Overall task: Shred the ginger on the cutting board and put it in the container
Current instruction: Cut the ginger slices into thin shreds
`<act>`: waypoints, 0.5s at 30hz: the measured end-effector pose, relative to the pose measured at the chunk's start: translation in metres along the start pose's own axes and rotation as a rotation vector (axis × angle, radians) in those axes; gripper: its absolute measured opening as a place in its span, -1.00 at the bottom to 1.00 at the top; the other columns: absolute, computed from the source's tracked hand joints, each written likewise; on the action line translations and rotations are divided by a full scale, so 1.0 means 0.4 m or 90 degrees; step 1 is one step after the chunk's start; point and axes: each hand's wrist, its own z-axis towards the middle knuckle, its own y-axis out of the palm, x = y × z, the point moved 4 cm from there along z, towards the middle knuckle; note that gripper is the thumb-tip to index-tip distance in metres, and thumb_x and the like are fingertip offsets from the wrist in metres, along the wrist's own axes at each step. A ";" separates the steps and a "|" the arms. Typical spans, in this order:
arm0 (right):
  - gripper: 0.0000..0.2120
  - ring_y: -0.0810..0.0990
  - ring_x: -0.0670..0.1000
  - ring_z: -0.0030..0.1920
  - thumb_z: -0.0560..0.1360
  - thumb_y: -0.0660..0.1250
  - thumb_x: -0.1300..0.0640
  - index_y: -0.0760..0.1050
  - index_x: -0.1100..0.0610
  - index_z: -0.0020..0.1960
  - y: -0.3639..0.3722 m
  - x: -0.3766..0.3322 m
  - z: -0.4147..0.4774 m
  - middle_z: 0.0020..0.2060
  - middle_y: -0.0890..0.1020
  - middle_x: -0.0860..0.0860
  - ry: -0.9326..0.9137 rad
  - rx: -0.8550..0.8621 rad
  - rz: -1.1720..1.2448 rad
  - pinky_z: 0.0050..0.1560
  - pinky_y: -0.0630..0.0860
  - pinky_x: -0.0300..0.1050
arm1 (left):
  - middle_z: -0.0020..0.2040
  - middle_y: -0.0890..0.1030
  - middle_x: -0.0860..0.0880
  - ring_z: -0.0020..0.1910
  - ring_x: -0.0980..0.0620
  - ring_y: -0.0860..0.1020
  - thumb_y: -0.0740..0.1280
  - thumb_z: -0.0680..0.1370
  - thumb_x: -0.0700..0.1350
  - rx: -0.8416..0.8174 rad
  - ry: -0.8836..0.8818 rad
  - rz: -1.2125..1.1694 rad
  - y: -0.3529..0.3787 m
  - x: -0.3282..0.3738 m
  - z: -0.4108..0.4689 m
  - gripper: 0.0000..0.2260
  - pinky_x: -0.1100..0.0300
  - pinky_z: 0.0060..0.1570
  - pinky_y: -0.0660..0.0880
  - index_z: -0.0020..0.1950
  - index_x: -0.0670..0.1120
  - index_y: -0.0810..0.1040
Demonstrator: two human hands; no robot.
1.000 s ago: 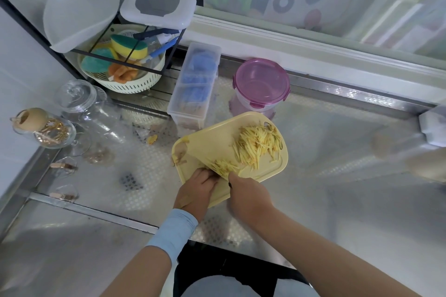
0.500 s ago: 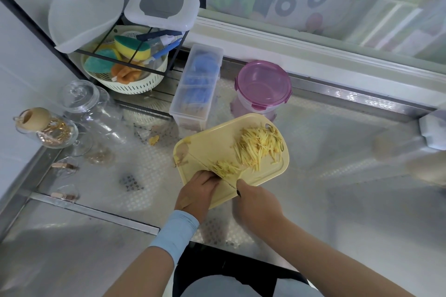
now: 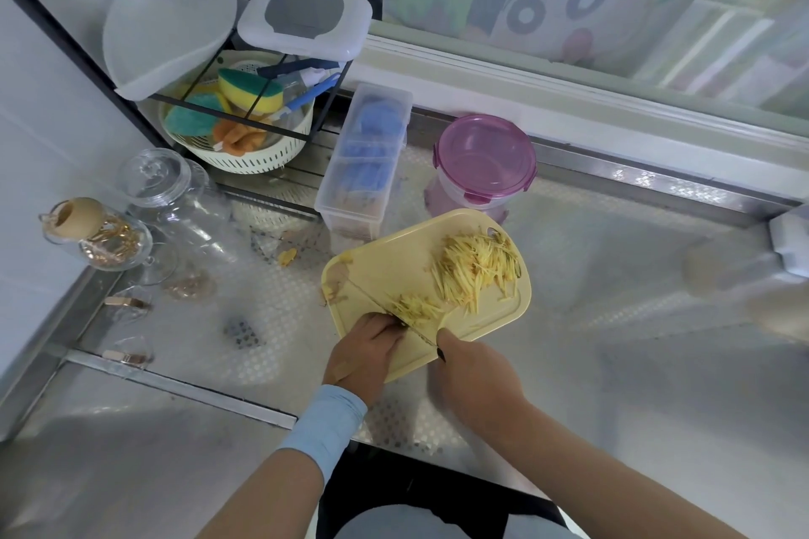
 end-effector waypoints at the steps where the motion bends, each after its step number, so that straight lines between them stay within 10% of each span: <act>1: -0.88 0.48 0.15 -0.28 0.58 0.10 0.14 0.16 -0.02 -0.05 0.000 0.004 -0.002 -0.34 0.40 -0.01 -0.002 0.001 -0.003 -0.30 0.46 0.01 | -0.01 0.60 -0.04 0.05 0.06 0.44 0.19 0.55 -0.11 -0.003 0.001 0.001 0.002 -0.002 0.000 -0.75 0.28 0.00 0.40 -0.02 -0.14 0.66; 15: -0.81 0.49 0.15 -0.25 0.53 0.11 0.24 0.31 0.06 0.11 -0.003 -0.026 0.049 -0.23 0.49 0.02 -0.013 -0.027 -0.025 -0.30 0.44 -0.04 | 0.03 0.59 0.00 0.08 0.10 0.44 0.19 0.55 -0.10 0.004 -0.018 -0.022 -0.009 -0.002 0.002 -0.74 0.36 0.07 0.36 0.04 -0.11 0.66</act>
